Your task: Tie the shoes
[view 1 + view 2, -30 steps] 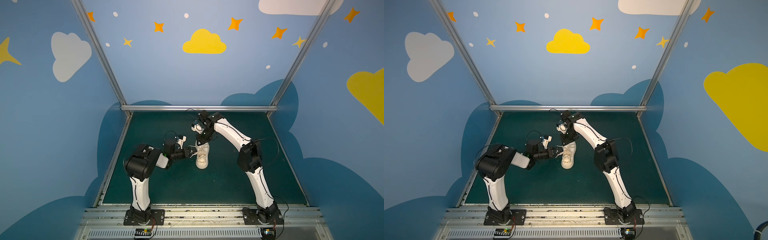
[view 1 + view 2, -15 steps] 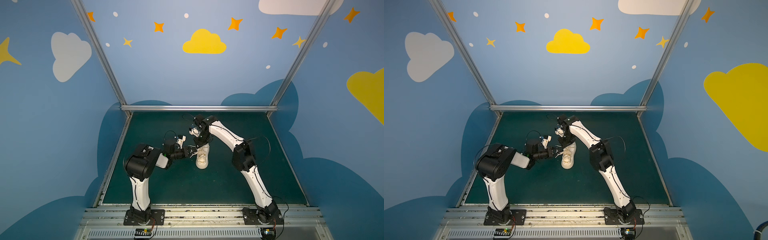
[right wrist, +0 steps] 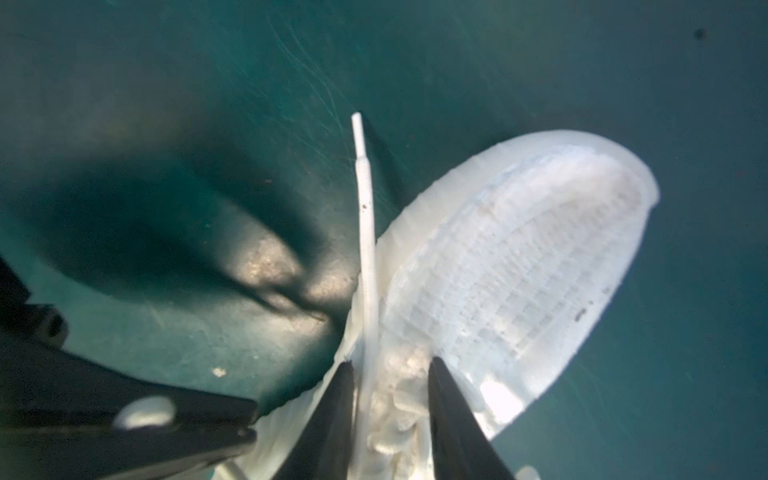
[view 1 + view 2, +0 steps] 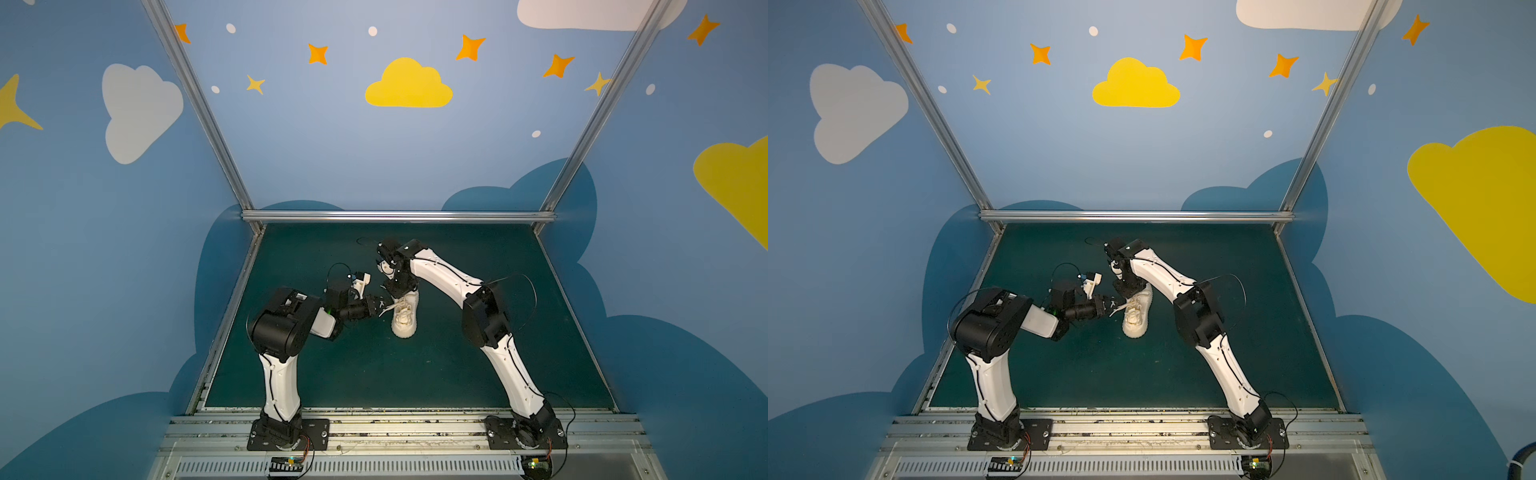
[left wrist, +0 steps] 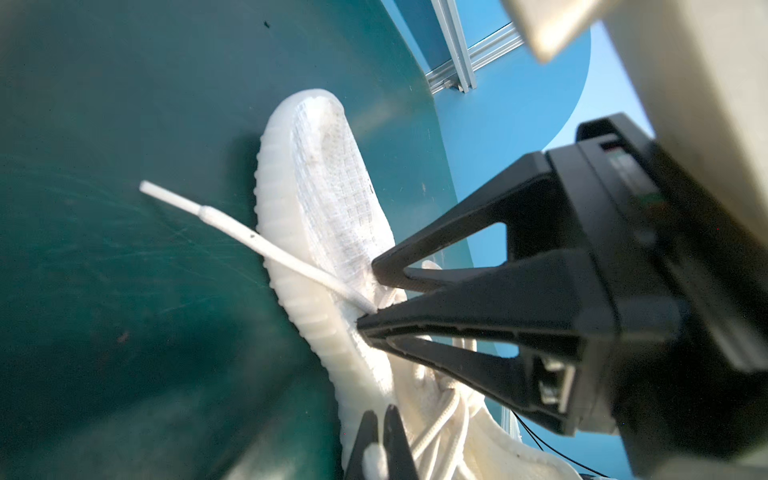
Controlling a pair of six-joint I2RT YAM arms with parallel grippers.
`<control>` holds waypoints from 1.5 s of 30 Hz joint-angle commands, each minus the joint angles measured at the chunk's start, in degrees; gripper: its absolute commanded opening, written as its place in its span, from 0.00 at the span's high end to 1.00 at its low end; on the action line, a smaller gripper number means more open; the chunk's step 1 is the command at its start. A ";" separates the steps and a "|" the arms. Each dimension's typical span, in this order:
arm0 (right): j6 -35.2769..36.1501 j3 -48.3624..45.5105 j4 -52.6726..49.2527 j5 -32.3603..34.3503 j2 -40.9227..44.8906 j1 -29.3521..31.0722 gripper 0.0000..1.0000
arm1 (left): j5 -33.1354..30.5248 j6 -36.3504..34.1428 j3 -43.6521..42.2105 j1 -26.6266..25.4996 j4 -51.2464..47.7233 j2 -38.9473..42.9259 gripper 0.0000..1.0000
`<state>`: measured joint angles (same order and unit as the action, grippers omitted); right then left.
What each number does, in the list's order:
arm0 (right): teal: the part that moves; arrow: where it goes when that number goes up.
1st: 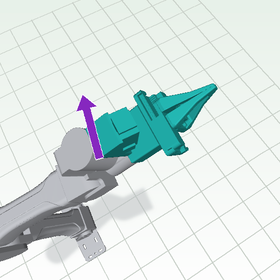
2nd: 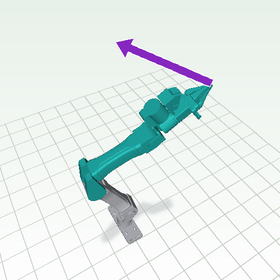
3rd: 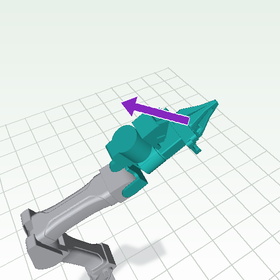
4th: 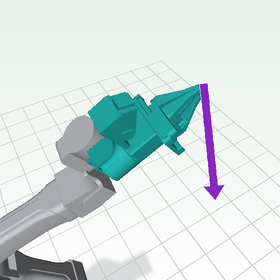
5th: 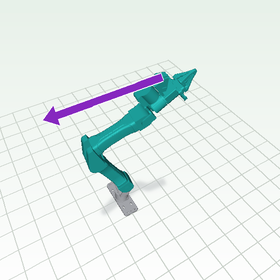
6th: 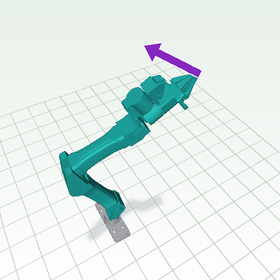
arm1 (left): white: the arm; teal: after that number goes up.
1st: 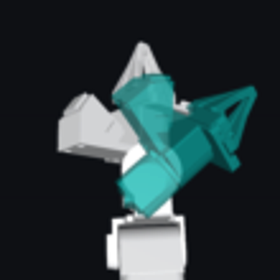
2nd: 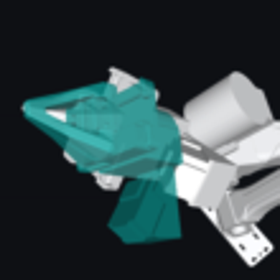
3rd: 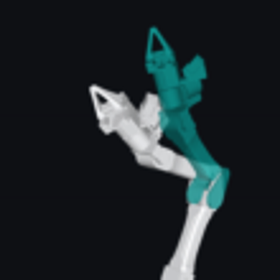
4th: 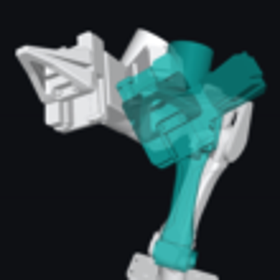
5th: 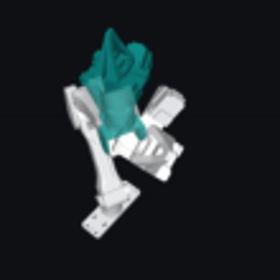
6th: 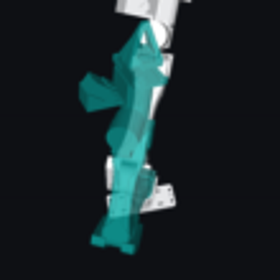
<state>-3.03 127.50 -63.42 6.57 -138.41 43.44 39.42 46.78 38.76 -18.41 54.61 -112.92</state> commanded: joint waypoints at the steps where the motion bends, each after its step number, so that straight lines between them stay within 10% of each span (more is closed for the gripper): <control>1: -3.41 -1.29 0.16 8.12 3.70 -0.47 0.64 | 0.23 -0.20 -0.88 0.45 1.03 1.63 0.97; 11: -7.06 -5.75 -2.00 19.74 6.52 -1.90 0.57 | 0.32 0.07 -0.89 0.51 1.29 1.30 0.97; 19: -13.06 -17.42 -2.11 16.02 13.16 -6.72 0.55 | 0.84 -0.10 0.24 0.76 0.45 1.35 0.97; 34: -27.63 -32.81 16.15 -36.54 21.64 -17.42 0.53 | 2.18 -1.51 5.66 1.44 -4.10 2.44 0.97; 45: -32.09 -26.05 27.29 -47.28 14.24 -16.55 0.59 | 3.45 -2.28 8.26 2.07 -6.18 1.56 0.97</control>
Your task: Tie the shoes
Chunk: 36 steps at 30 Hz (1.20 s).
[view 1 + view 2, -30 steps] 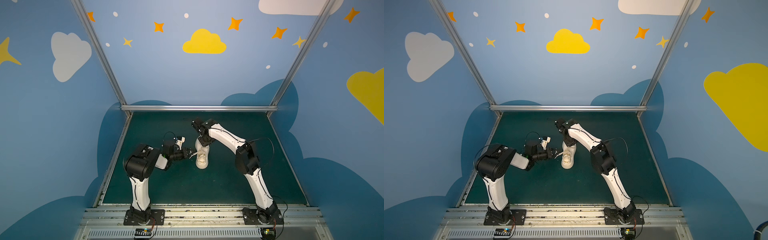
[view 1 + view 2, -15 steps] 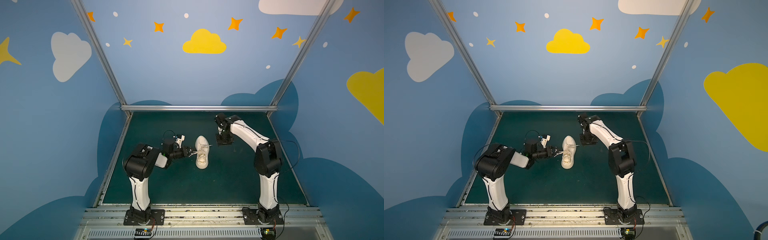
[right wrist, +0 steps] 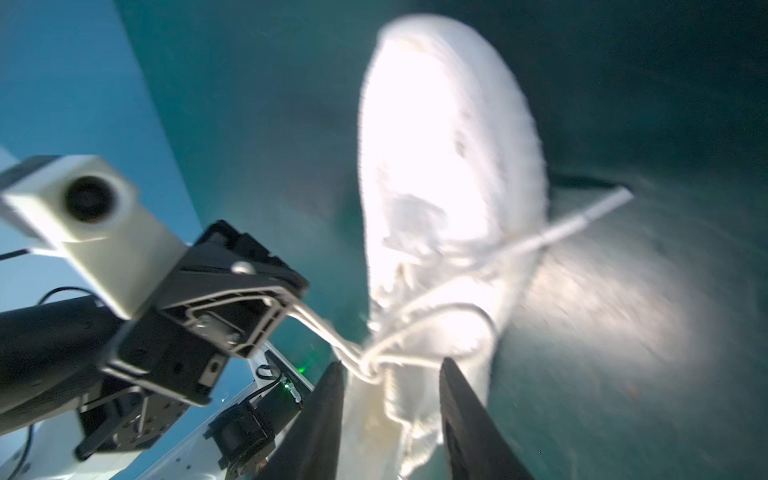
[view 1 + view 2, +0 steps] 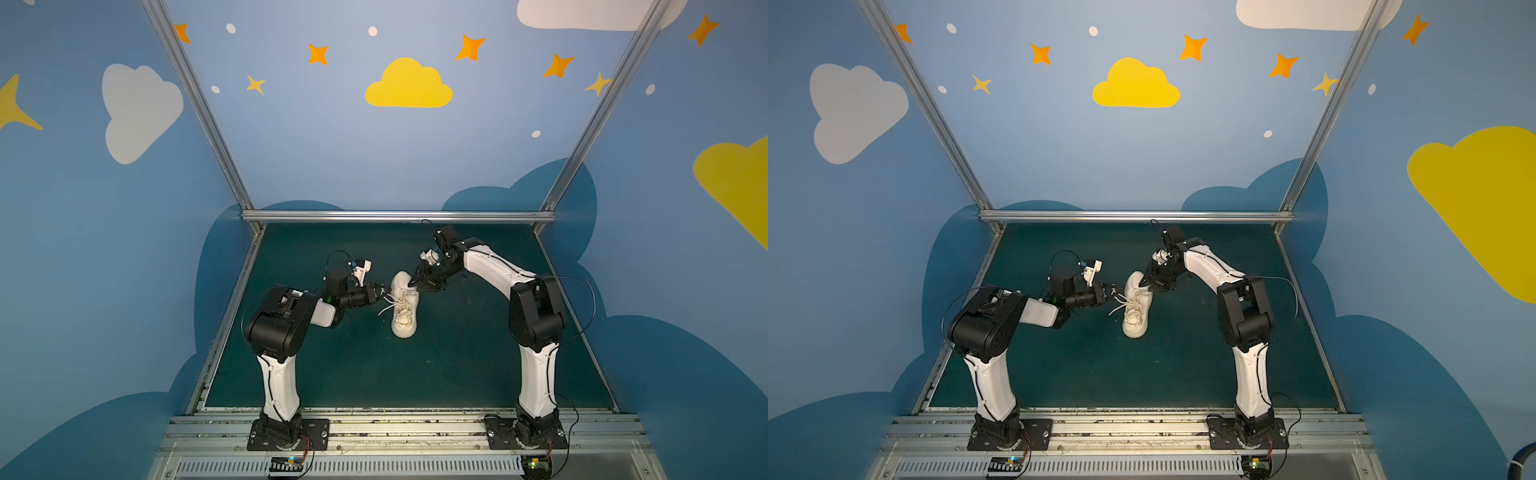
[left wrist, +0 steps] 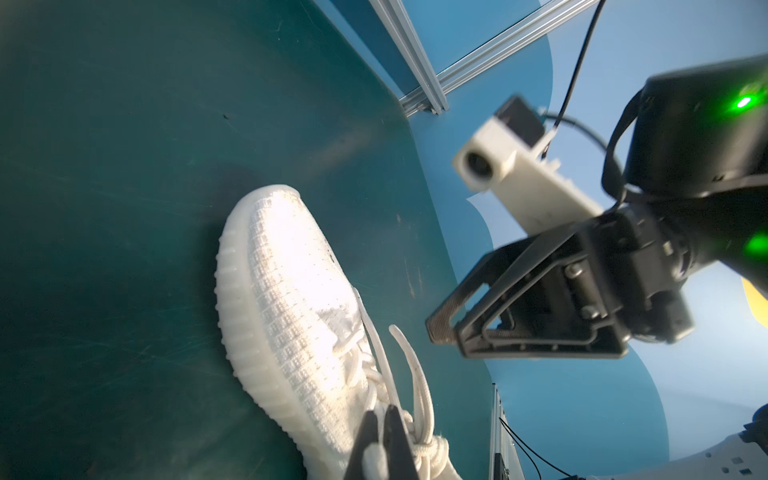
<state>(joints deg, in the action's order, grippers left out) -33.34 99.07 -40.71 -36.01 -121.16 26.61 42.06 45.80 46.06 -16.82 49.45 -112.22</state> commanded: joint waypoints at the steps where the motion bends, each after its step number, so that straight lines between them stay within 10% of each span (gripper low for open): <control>1: -1.81 3.80 4.49 -5.04 -4.40 0.22 0.59 | 0.81 -1.39 1.06 0.47 -1.30 0.94 0.97; 36: 0.91 -10.94 -3.72 -0.95 6.95 -3.97 0.54 | 2.51 -1.26 1.87 0.75 -1.46 0.21 0.97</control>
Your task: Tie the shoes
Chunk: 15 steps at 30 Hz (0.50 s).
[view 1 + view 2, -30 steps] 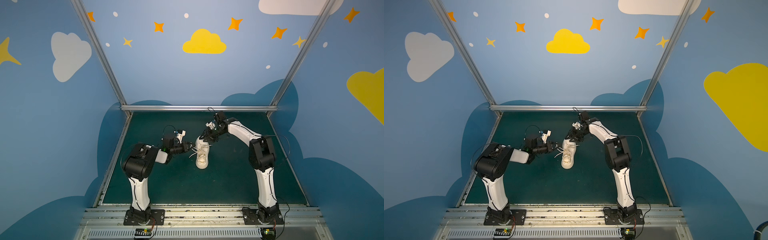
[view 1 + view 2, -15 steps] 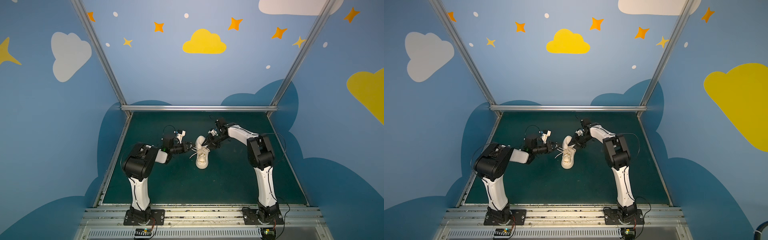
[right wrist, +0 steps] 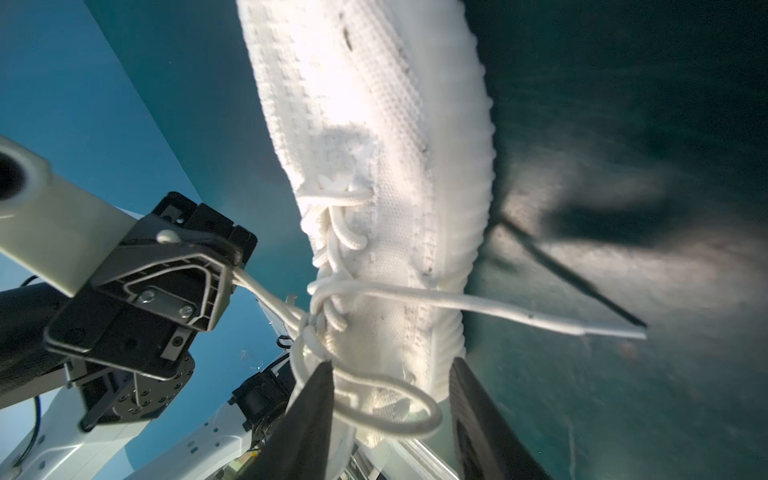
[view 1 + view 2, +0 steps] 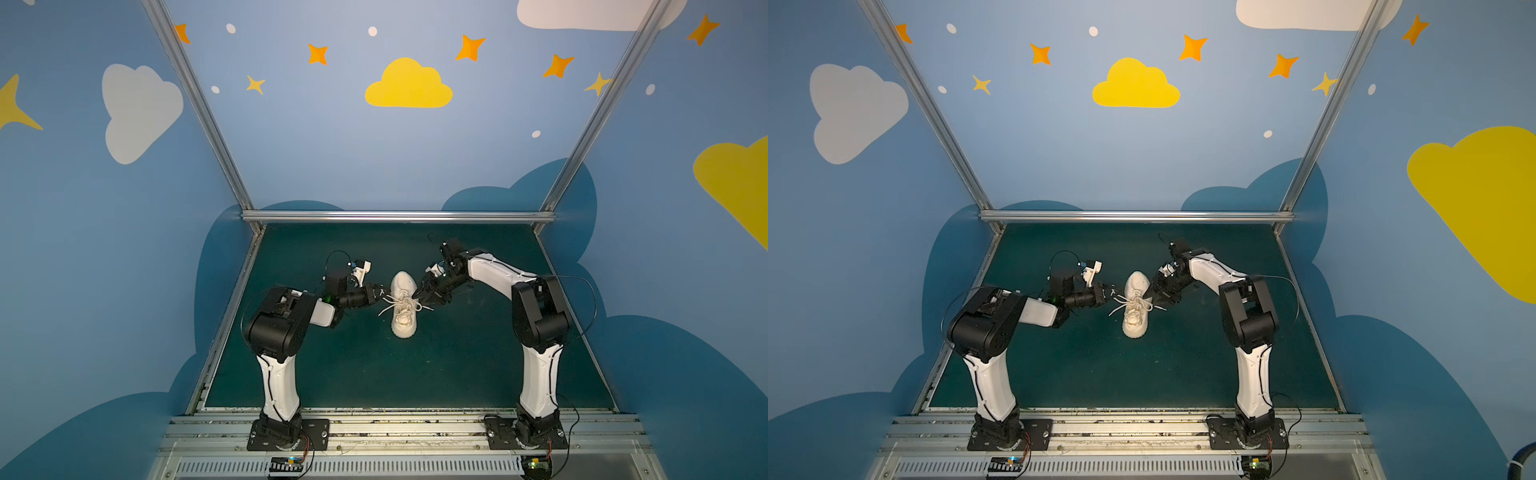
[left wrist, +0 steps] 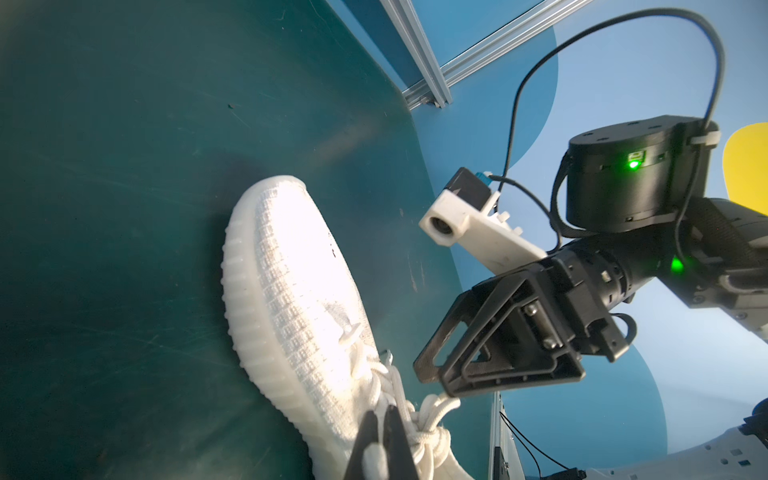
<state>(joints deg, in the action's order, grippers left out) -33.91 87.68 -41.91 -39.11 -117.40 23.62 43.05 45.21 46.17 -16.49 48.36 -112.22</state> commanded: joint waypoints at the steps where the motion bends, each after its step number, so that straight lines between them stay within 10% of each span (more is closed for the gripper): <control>1: 1.63 0.73 -2.54 2.27 3.76 -1.02 0.54 | 2.23 -0.72 2.06 0.40 -0.30 0.04 0.97; 10: 1.04 3.99 -3.02 2.75 5.38 0.92 0.54 | 6.00 -3.26 5.77 0.50 -2.47 -0.53 0.97; 15: -1.79 4.97 0.57 0.46 4.09 2.66 0.55 | 5.97 -2.21 5.15 0.46 -0.95 -0.48 0.70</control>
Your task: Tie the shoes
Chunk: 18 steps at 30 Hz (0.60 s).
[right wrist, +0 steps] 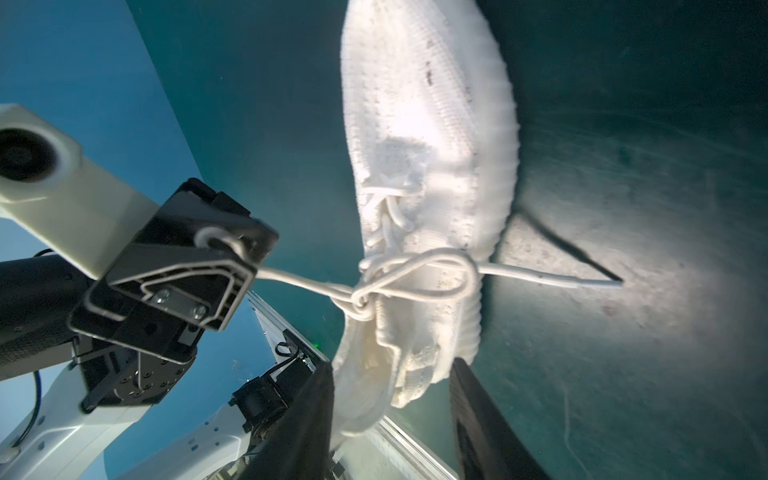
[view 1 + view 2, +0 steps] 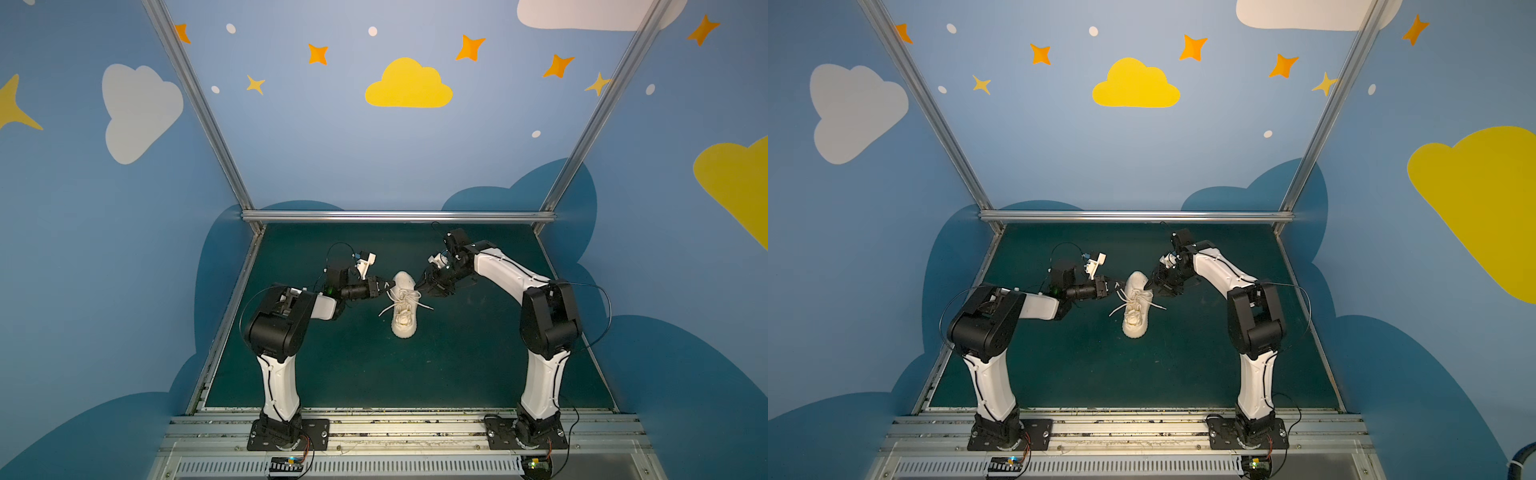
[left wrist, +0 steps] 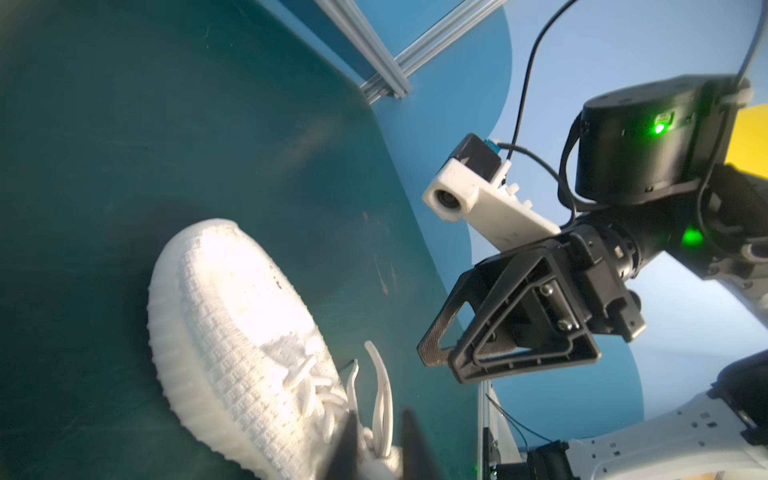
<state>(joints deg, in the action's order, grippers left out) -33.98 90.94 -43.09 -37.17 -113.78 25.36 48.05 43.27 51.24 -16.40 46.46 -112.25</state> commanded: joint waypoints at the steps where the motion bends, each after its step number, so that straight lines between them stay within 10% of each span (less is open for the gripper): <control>1: -2.12 1.94 2.20 -1.77 0.20 1.19 0.56 | 0.83 0.17 -0.43 0.50 1.57 -0.20 0.67; 12: -5.10 3.87 5.75 -4.46 -3.46 3.91 0.66 | -2.56 1.93 -10.68 0.80 7.55 5.17 0.33; 18: -6.62 3.63 8.16 -6.30 -4.92 4.80 0.68 | -3.14 4.34 -14.21 0.83 12.90 4.63 0.32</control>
<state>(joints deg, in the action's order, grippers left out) -39.48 93.65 -36.64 -41.78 -117.51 29.65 45.39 46.48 38.04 -15.86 55.07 -108.47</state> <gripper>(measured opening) 0.320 0.682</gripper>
